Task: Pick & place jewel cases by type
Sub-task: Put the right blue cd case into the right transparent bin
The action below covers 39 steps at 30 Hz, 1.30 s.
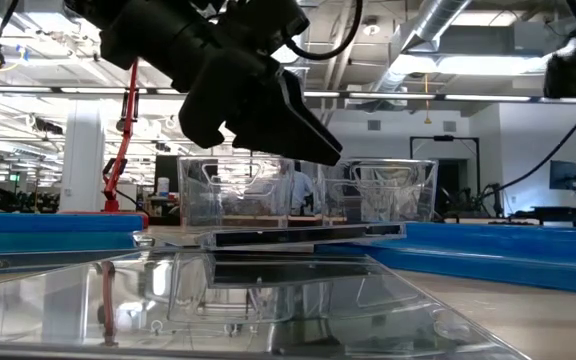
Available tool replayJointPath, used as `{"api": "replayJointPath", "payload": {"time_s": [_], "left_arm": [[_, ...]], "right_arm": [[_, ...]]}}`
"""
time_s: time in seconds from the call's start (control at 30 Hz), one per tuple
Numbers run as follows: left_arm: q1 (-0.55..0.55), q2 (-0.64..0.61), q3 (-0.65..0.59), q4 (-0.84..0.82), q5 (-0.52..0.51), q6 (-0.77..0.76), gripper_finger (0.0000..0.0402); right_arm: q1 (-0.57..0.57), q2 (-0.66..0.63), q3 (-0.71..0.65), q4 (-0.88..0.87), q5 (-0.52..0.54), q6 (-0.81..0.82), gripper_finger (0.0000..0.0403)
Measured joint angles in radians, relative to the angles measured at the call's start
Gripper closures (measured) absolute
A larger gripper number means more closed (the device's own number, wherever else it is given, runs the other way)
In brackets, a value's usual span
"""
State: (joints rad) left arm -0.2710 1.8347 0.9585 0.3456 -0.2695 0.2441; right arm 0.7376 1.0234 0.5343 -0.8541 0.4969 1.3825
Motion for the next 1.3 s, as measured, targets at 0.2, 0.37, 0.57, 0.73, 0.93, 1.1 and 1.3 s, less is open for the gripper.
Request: {"api": "replayJointPath", "payload": {"time_s": [0.2, 0.37, 0.57, 0.73, 0.93, 1.1, 1.3], "left_arm": [[-0.004, 0.000, 0.000, 0.015, 0.001, 0.000, 0.0175], [-0.012, 0.000, 0.000, 0.023, 0.001, 0.005, 0.0175], [-0.029, 0.000, 0.000, 0.070, 0.001, 0.021, 0.0175], [-0.031, 0.000, 0.000, 0.071, 0.002, 0.020, 0.0175], [-0.031, 0.000, 0.000, 0.065, 0.017, 0.007, 0.0175], [-0.031, 0.000, 0.000, 0.064, 0.026, 0.005, 0.0175], [-0.031, 0.000, 0.000, 0.063, 0.031, -0.005, 0.0175]], "right_arm": [[-0.045, -0.113, 0.001, 0.053, 0.033, 0.013, 0.0282], [-0.109, -0.070, 0.001, 0.094, 0.035, -0.011, 0.0282], [-0.184, 0.046, 0.001, 0.195, -0.021, -0.080, 0.0282], [-0.215, 0.125, 0.001, 0.215, -0.034, -0.089, 0.0282], [-0.232, 0.132, 0.001, 0.228, -0.032, -0.081, 0.0265], [-0.246, 0.140, 0.001, 0.264, -0.055, -0.082, 0.0213], [-0.254, 0.144, 0.001, 0.266, -0.079, -0.082, 0.0155]]}}
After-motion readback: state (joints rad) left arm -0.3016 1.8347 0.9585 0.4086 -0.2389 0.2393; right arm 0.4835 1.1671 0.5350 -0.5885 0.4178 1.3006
